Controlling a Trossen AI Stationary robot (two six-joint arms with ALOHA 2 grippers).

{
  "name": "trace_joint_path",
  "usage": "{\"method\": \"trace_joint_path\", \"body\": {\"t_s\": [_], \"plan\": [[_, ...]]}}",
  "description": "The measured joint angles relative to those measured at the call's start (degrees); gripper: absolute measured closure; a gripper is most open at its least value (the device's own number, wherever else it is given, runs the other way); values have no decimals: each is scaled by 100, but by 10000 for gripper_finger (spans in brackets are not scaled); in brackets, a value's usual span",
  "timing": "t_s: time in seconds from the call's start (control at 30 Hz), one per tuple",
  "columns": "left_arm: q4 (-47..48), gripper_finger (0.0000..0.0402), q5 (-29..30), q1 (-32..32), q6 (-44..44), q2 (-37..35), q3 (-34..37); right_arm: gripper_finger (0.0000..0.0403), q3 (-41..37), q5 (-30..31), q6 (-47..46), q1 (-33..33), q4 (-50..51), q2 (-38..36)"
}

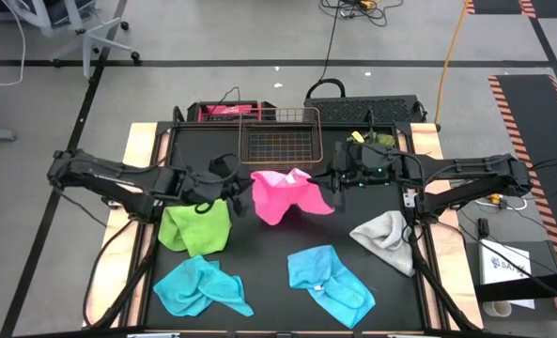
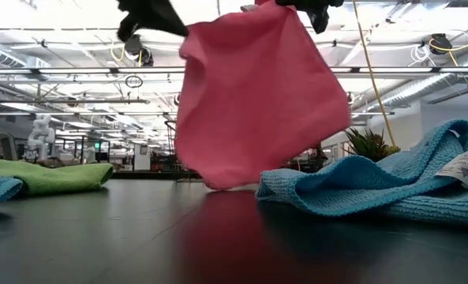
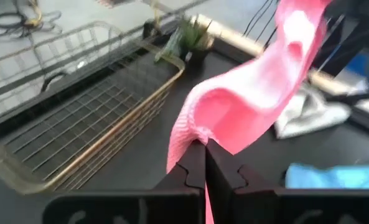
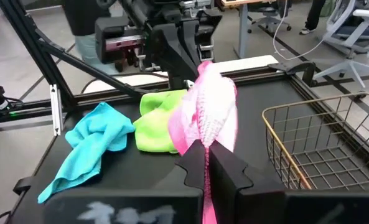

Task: Fold microfiber towels
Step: Fold the pink microfiber cloth

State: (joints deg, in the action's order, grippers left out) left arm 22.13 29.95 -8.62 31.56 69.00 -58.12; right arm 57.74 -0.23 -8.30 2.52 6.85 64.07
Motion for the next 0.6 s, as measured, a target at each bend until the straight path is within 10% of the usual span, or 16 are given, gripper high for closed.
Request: {"method": "trace_joint_path", "body": {"t_s": [0.6], "plan": [[618, 401, -1374, -750, 471, -42, -870, 403, 0, -9, -2214, -1246, -132, 0]]}}
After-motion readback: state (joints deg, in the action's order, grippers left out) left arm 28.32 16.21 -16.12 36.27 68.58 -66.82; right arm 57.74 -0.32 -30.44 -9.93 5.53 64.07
